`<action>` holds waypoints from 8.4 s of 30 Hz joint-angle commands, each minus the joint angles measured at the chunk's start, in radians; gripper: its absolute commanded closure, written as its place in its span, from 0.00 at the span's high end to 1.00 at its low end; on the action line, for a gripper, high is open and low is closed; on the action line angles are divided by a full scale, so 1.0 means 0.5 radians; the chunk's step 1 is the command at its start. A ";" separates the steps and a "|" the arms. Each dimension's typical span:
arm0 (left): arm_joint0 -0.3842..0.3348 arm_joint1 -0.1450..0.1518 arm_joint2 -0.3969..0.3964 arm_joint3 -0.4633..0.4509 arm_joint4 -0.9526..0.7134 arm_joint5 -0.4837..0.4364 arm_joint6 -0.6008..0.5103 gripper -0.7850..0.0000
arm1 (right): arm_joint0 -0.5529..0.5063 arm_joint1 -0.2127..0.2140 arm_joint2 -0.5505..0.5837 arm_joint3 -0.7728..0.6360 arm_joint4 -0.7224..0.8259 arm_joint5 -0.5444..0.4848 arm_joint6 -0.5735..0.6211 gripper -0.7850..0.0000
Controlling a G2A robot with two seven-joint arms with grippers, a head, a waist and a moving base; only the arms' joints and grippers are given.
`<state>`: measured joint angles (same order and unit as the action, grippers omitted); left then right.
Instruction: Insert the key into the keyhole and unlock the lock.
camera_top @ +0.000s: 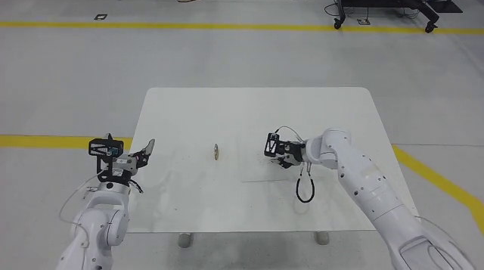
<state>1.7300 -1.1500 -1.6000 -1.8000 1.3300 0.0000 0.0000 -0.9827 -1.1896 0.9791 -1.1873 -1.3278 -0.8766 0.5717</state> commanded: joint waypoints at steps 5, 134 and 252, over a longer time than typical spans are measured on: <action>0.000 0.000 0.000 0.000 0.000 0.000 0.000 1.00 | 0.030 -0.003 -0.031 0.021 0.000 -0.003 -0.023 0.00; -0.929 -0.148 0.691 0.853 -3.121 -1.338 -1.655 0.37 | -0.043 -0.186 -0.257 0.213 2.763 -0.049 -0.375 0.00; -1.010 -0.037 0.835 0.791 -3.056 -1.213 -1.883 0.00 | 0.031 -0.023 -0.001 0.081 3.262 0.349 1.093 0.47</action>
<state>1.2278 -1.1694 -1.1845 -1.4054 -0.1976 -0.6034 -0.9357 -0.9671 -1.2024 0.9868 -1.1455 0.3033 -0.7054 1.1146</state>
